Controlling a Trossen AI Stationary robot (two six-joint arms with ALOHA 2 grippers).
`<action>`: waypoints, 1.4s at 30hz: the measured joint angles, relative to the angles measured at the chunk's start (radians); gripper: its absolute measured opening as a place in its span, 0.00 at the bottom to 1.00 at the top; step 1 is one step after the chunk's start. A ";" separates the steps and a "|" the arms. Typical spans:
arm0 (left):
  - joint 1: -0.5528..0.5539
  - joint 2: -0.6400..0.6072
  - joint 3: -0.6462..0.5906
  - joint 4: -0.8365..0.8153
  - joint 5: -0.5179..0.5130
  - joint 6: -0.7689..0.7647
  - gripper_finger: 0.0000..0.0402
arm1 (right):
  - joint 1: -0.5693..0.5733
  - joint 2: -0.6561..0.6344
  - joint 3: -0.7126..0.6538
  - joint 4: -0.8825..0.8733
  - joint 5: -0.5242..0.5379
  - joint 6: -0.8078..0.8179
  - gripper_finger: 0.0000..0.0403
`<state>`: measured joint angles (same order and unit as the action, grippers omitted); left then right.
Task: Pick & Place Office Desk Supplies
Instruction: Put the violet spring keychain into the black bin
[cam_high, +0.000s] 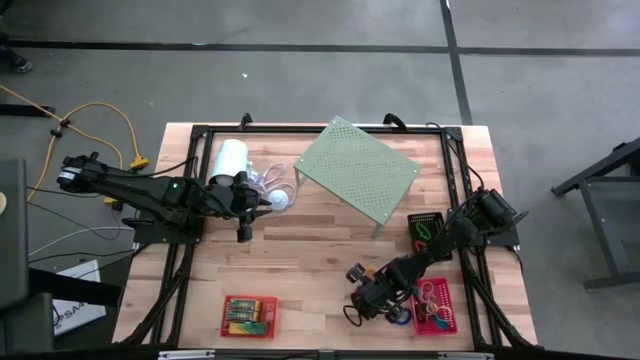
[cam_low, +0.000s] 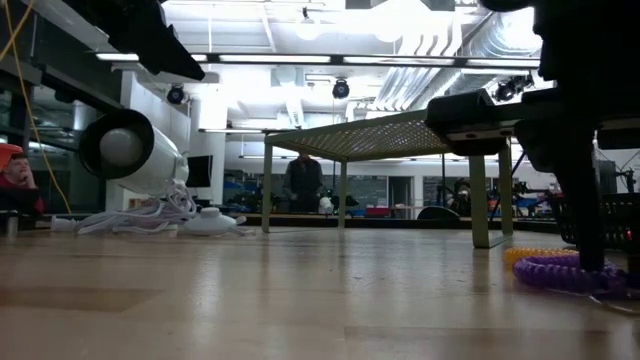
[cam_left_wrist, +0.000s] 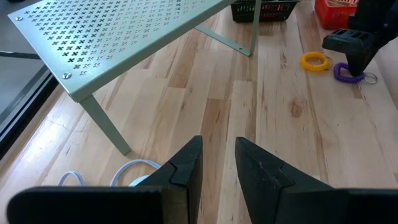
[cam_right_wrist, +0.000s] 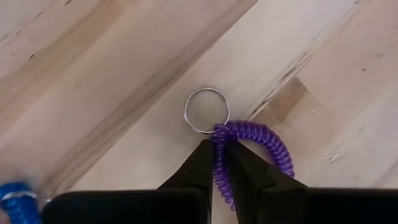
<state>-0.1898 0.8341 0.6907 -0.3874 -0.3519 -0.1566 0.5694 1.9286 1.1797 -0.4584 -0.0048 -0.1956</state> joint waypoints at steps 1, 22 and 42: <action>0.000 0.000 0.000 0.000 0.000 0.000 0.22 | 0.000 -0.003 0.000 0.001 0.006 0.014 0.06; 0.000 0.000 0.000 0.000 0.000 0.000 0.22 | 0.000 -0.145 0.059 -0.115 0.085 0.303 0.06; 0.000 0.000 0.000 0.000 0.000 0.000 0.22 | 0.014 -0.282 0.059 -0.455 0.182 0.847 0.06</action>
<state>-0.1898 0.8343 0.6907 -0.3870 -0.3519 -0.1562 0.5831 1.6463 1.2385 -0.9133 0.1771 0.6515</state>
